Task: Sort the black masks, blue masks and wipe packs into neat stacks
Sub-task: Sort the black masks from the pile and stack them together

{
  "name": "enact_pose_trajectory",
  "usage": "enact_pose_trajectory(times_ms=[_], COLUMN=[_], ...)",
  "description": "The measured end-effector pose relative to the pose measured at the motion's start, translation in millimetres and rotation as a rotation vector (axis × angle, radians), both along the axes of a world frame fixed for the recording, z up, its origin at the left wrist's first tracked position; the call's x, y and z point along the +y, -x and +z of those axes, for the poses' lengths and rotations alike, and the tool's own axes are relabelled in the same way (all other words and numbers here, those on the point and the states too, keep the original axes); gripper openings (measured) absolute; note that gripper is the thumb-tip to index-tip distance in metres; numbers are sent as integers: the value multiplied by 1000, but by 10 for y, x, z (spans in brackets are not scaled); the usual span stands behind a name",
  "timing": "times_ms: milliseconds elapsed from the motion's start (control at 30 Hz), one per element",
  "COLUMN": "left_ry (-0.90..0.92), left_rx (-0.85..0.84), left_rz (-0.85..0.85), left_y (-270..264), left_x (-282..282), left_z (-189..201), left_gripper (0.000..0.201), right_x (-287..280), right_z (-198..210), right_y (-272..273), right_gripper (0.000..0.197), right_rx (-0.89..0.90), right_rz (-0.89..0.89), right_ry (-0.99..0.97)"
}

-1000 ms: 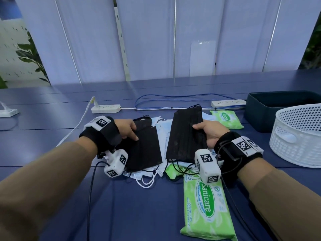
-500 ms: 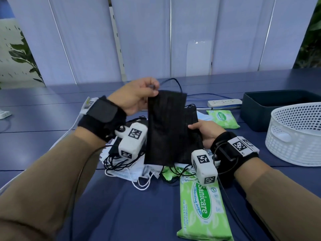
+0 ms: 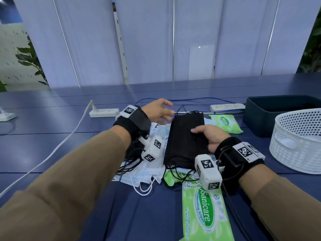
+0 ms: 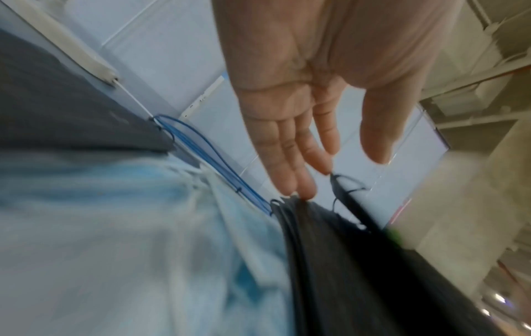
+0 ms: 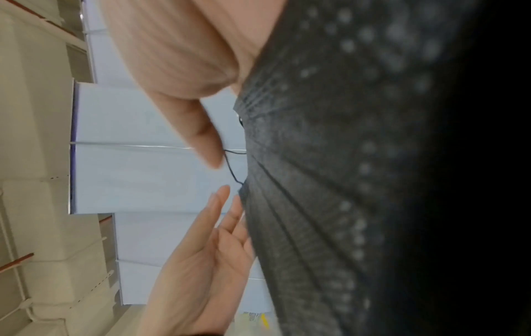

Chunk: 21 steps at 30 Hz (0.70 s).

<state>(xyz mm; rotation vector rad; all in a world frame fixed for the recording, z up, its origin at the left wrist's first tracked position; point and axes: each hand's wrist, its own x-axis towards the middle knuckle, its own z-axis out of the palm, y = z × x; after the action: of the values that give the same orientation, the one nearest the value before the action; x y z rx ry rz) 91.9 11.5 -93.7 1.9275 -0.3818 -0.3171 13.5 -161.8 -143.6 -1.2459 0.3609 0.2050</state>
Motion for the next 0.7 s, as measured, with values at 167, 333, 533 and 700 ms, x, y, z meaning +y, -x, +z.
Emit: enact_pose_trajectory(times_ms=[167, 333, 533, 700], left_ry=[-452, -770, -835, -678], left_rx=[3, 119, 9, -6], left_rz=[280, 322, 316, 330], left_y=[-115, -140, -92, -183], left_x=[778, 1151, 1000, 971], left_z=[-76, -376, -294, -382], left_gripper=[12, 24, 31, 27], right_x=[-27, -11, -1, 8], right_z=[-12, -34, -8, 17], right_y=[-36, -31, 7, 14], right_gripper=[17, 16, 18, 18], right_rx=[12, 14, 14, 28], right_rz=[-23, -30, -21, -15], right_ry=[98, 115, 129, 147])
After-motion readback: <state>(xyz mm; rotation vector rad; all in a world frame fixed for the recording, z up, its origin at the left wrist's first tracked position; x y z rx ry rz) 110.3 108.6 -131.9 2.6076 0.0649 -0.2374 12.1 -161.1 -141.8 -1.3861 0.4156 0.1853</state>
